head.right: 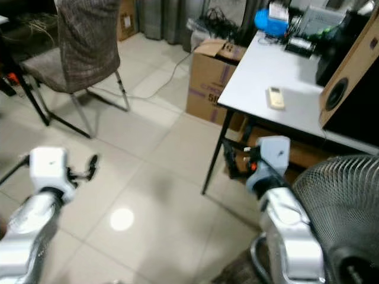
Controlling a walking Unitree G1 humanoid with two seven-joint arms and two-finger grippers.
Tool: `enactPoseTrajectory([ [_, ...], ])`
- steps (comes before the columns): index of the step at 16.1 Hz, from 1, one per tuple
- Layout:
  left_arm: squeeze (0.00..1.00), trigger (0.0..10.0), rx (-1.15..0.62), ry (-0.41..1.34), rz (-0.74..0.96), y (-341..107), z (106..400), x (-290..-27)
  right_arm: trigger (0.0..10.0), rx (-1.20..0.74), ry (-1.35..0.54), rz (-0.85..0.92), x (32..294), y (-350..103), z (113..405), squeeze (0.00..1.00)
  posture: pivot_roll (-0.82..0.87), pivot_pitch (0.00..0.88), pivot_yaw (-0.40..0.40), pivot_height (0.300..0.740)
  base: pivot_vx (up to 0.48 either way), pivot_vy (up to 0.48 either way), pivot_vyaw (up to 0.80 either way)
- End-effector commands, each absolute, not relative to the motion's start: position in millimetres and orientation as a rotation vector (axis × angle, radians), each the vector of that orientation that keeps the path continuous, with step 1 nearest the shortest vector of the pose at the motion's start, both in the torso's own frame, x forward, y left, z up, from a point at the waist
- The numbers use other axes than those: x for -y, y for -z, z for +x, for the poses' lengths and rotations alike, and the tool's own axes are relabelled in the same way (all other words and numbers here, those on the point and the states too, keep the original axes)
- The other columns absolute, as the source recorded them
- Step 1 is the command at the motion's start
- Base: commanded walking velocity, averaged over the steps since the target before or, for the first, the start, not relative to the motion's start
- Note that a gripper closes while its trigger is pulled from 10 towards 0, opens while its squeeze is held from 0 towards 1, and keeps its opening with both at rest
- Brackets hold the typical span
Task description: Move the pillow to the sofa from floor
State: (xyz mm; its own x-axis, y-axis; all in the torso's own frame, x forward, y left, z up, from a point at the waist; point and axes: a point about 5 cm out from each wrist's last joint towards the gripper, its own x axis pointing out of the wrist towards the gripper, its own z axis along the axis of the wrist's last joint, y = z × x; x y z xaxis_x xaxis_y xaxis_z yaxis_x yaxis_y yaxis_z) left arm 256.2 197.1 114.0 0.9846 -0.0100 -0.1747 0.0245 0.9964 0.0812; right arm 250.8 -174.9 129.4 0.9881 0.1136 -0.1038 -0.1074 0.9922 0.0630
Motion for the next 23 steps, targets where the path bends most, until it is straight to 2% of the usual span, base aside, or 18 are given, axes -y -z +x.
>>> enactPoseTrajectory([
  [1,1.0,10.0,-0.159,0.074,0.049,-112.4,260.5,-186.7,10.0,-0.134,-0.016,0.106,186.1,-116.0,250.4,1.0,-0.1,0.0,0.017,0.74,0.0,0.0,0.0],
  [4,1.0,10.0,-0.137,0.169,0.051,-114.3,262.9,-174.0,10.0,-0.177,0.018,0.102,189.1,-101.5,245.0,1.0,-0.09,0.0,0.045,0.74,0.0,0.0,0.18],
  [7,1.0,10.0,-0.153,0.188,0.094,-112.3,261.2,-176.4,10.0,-0.173,-0.005,0.112,187.2,-101.0,242.0,1.0,-0.09,0.0,0.044,0.74,0.0,0.0,0.8],
  [10,1.0,10.0,-0.161,0.164,0.128,-107.0,253.2,-176.9,10.0,-0.173,-0.037,0.108,177.8,-98.1,240.2,1.0,-0.06,0.0,0.018,0.74,0.0,0.0,0.8],
  [12,1.0,10.0,-0.172,0.126,0.18,-105.9,246.6,-177.9,10.0,-0.178,0.001,0.07,183.3,-95.4,243.9,1.0,-0.03,0.0,0.003,0.74,0.0,0.0,0.8],
  [14,1.0,10.0,-0.178,0.083,0.155,-104.9,241.1,-183.5,10.0,-0.161,0.017,0.054,187.1,-94.6,247.8,1.0,-0.03,0.0,0.002,0.74,0.0,0.0,0.8],
  [15,1.0,10.0,-0.184,0.085,0.176,-103.8,239.6,-184.7,10.0,-0.161,0.035,0.114,188.6,-96.6,249.9,1.0,-0.02,0.0,-0.003,0.74,0.0,0.0,0.8],
  [19,1.0,10.0,-0.17,0.045,0.19,-106.7,239.7,-188.6,10.0,-0.165,0.0,0.077,179.0,-94.6,251.6,1.0,-0.01,0.0,-0.023,0.74,0.0,0.0,0.8],
  [23,1.0,10.0,-0.174,0.023,0.192,-105.5,244.8,-189.1,10.0,-0.183,-0.043,0.12,171.3,-93.7,254.3,1.0,0.0,0.0,-0.027,0.74,0.0,0.0,0.8],
])
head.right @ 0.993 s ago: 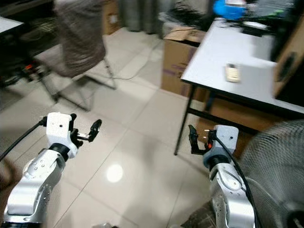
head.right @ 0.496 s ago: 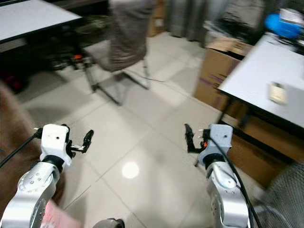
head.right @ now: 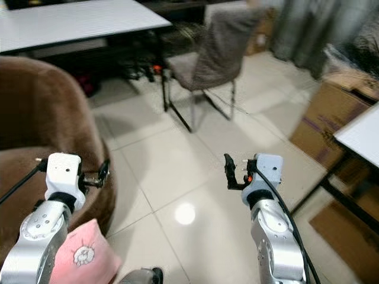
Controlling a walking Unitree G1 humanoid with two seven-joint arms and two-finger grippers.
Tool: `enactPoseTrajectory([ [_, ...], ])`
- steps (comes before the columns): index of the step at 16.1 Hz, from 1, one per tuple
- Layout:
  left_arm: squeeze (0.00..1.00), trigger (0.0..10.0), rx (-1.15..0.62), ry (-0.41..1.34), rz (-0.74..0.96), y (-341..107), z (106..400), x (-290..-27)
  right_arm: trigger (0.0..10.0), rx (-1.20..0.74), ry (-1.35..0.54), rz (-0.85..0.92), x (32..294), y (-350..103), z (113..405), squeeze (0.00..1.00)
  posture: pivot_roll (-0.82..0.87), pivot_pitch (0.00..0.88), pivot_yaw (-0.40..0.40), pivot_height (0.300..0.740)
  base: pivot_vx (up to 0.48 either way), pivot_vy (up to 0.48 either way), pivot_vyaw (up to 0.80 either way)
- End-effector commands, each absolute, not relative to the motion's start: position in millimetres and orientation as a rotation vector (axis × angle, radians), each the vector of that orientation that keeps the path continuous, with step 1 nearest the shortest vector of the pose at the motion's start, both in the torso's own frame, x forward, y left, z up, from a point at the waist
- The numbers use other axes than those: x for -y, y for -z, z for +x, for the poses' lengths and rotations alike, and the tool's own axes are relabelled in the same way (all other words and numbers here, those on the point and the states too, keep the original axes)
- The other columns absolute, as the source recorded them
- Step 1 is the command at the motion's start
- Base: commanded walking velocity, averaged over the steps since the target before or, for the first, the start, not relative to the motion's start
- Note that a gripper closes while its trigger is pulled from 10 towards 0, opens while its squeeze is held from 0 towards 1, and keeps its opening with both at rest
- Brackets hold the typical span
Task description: Move the pillow to the sofa from floor
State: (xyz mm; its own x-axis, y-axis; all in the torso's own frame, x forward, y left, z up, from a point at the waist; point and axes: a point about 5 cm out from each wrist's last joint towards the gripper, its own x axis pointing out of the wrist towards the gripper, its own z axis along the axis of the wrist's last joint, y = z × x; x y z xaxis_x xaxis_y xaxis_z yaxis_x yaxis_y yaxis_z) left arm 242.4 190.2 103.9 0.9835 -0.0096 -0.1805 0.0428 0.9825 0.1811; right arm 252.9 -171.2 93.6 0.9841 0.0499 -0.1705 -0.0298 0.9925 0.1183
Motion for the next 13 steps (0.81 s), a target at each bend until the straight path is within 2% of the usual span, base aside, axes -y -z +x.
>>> enactPoseTrajectory([
  [1,1.0,10.0,-0.171,0.035,0.177,-107.1,244.0,-188.3,10.0,-0.18,-0.058,0.12,169.4,-94.4,254.9,1.0,-0.01,0.0,-0.026,0.74,0.0,0.0,0.8],
  [11,1.0,10.0,-0.163,0.067,0.216,-107.4,243.2,-187.1,10.0,-0.194,-0.044,0.156,168.0,-93.9,257.8,1.0,-0.01,0.0,-0.027,0.74,0.0,0.0,0.8],
  [13,1.0,10.0,-0.159,0.072,0.212,-108.6,243.5,-187.0,10.0,-0.19,-0.025,0.15,167.7,-95.0,259.4,1.0,-0.01,0.0,-0.027,0.74,0.0,-0.322,0.2],
])
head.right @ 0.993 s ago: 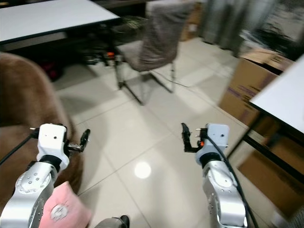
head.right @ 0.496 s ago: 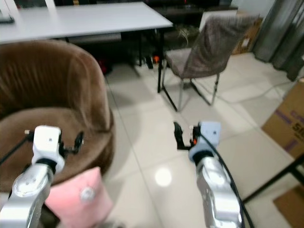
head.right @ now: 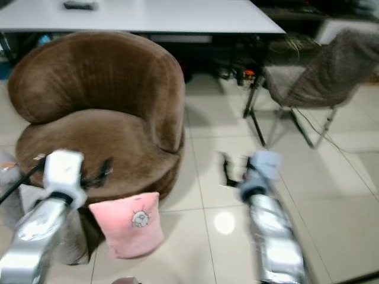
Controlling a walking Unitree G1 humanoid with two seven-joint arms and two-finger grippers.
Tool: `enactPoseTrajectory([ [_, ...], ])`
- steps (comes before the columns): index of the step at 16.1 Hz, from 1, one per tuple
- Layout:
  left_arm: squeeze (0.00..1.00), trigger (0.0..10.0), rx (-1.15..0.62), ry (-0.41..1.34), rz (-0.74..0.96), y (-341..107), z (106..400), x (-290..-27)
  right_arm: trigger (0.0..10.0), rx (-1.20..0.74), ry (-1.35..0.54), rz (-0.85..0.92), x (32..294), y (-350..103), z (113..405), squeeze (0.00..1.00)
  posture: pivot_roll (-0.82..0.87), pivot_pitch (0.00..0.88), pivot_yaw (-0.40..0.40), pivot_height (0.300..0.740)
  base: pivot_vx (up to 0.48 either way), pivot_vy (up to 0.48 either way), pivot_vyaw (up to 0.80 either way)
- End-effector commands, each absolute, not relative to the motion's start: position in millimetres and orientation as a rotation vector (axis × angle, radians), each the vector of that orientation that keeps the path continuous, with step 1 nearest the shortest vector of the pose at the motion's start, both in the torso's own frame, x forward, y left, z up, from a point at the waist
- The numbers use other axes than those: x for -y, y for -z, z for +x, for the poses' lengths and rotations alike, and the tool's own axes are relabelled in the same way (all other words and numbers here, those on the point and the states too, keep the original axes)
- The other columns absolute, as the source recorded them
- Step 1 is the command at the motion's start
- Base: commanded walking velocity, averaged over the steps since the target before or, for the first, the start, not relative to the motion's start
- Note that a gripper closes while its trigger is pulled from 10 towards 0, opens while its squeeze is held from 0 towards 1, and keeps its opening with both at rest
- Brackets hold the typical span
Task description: Move the pillow to the sofa from floor
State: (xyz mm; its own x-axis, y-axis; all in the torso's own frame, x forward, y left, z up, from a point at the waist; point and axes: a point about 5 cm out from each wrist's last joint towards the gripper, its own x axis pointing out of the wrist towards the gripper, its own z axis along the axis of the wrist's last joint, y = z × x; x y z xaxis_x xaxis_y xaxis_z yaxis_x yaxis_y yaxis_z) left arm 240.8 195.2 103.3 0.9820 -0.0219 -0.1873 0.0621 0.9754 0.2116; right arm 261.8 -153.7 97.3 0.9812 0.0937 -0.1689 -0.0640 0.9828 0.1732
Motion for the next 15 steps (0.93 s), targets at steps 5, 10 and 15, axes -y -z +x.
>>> enactPoseTrajectory([
  [5,1.0,10.0,-0.15,0.082,0.215,-109.9,242.8,-185.5,10.0,-0.192,-0.004,0.096,169.1,-95.7,264.2,1.0,-0.01,0.0,-0.033,0.74,0.0,-0.379,0.0],
  [10,1.0,10.0,-0.118,0.076,0.215,-112.9,244.2,-186.5,10.0,-0.159,0.034,0.087,172.3,-98.9,265.5,0.41,-0.01,0.0,-0.03,0.74,0.0,-0.226,0.0],
  [15,1.0,10.0,-0.039,0.087,0.215,-122.6,246.5,-185.0,10.0,-0.128,0.073,0.042,177.2,-102.7,266.4,0.0,-0.01,0.0,-0.027,0.74,0.0,0.0,0.0],
])
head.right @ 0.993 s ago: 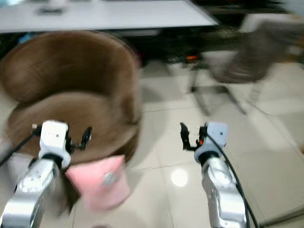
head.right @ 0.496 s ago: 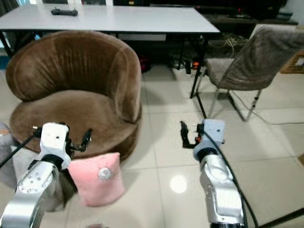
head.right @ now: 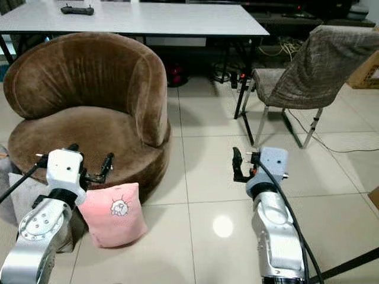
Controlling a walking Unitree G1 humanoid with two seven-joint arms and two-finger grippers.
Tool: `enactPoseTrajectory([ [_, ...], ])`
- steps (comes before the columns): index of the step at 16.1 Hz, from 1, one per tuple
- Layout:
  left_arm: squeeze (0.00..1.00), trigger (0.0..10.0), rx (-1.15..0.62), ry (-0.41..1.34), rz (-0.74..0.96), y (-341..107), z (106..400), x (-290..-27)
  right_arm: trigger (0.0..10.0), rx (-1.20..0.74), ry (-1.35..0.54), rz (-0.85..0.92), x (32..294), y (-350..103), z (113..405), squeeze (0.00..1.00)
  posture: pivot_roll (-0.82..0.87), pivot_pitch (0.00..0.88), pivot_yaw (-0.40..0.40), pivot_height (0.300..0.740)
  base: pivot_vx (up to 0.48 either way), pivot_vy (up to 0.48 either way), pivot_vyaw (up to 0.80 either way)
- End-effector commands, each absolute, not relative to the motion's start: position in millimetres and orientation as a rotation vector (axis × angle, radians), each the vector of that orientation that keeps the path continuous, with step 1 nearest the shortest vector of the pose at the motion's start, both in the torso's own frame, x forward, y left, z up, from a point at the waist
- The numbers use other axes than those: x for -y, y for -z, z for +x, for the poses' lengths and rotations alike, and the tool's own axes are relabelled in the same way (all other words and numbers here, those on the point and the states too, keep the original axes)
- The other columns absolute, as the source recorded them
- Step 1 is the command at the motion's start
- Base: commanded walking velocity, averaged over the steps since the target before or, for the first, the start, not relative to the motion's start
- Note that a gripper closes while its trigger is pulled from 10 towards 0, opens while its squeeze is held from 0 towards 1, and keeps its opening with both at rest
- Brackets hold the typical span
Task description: Move the pillow to the sofa from floor
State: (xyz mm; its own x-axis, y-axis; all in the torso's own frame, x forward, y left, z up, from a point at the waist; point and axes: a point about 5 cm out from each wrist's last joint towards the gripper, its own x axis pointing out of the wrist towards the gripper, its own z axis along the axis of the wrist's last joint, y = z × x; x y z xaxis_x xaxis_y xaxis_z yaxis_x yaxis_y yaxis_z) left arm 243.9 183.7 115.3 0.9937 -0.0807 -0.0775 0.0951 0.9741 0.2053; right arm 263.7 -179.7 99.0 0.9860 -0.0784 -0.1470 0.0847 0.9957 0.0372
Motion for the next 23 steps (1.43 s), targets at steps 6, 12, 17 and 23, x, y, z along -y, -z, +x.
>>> enactPoseTrajectory([
  [6,1.0,10.0,-0.034,0.095,0.203,-122.2,247.2,-185.6,10.0,-0.127,0.066,0.073,173.0,-101.6,268.0,0.0,-0.01,0.0,-0.026,0.74,0.212,0.0,0.67],
  [12,1.0,10.0,-0.043,0.093,0.2,-120.6,247.1,-186.6,10.0,-0.141,0.081,0.06,174.6,-99.4,269.4,0.0,-0.01,0.0,-0.033,0.74,0.262,0.0,0.0],
  [17,1.0,10.0,-0.045,0.094,0.196,-119.6,246.6,-186.0,10.0,-0.142,0.05,0.008,171.9,-99.6,271.6,0.0,0.0,0.0,-0.036,0.74,0.265,0.0,0.0],
  [23,1.0,10.0,-0.044,0.095,0.191,-118.9,246.5,-184.4,10.0,-0.133,0.034,0.011,169.0,-101.1,275.0,0.0,0.0,0.0,-0.048,0.74,0.265,0.0,0.73],
])
